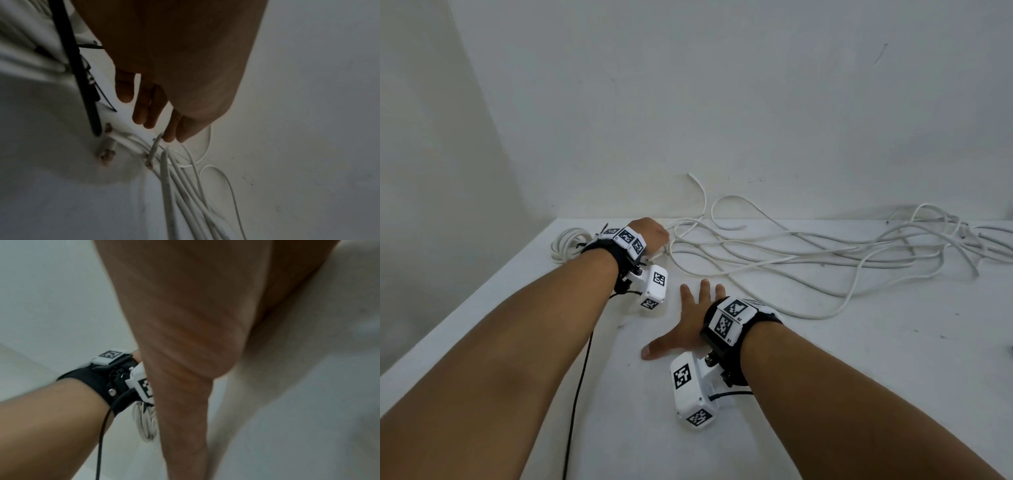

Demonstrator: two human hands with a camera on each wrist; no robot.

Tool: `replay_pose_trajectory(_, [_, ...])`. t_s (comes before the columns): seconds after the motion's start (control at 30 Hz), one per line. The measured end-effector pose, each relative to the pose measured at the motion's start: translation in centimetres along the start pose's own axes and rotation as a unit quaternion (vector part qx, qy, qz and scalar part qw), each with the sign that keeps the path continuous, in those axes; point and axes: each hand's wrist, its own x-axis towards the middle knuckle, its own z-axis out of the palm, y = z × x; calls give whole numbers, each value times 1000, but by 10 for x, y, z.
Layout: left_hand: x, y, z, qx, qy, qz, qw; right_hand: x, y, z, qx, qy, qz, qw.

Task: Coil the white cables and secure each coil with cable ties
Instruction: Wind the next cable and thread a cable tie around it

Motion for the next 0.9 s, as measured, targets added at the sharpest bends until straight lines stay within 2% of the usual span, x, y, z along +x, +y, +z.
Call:
replay_pose_trajectory(0.1, [8, 0, 1, -19, -15, -28, 999, 3, 2, -1, 3, 0, -4, 1000])
replay_pose_trajectory(0.27, [10, -1, 0, -199, 110, -46, 973, 7, 3, 2, 5, 16, -7, 1000])
replay_pose_trajectory(0.33, [5, 7, -3, -326, 130, -74, 933, 9, 4, 3, 5, 17, -7, 1000])
replay_pose_trajectory(0.43, [-9, 27, -9, -522, 118, -90, 840, 8, 4, 0, 27, 16, -17, 999])
replay_pose_trajectory(0.47, [-16, 34, -9, -552, 113, -81, 822, 6, 4, -3, 44, 18, -22, 999])
replay_pose_trajectory(0.53, [-34, 45, -8, -575, 102, -47, 811, 2, 9, -11, 83, 12, -35, 996])
replay_pose_trajectory(0.6, [-53, 54, -2, -585, 80, -15, 807, -12, 20, -21, 115, -18, -79, 990])
replay_pose_trajectory(0.67, [-73, 62, 3, -581, 47, 12, 813, -30, 38, -31, 239, -2, -127, 963])
replay_pose_trajectory(0.73, [-91, 70, 7, -574, 24, 30, 818, -39, 63, -38, 384, 54, -180, 904])
replay_pose_trajectory(0.8, [-106, 79, 10, -570, 5, 42, 820, -45, 87, -43, 492, 208, -159, 830])
replay_pose_trajectory(0.87, [-121, 92, 14, -568, -26, 52, 821, -49, 109, -50, 444, 406, -151, 784])
replay_pose_trajectory(0.9, [-128, 98, 17, -568, -47, 58, 820, -52, 117, -54, 405, 467, -162, 769])
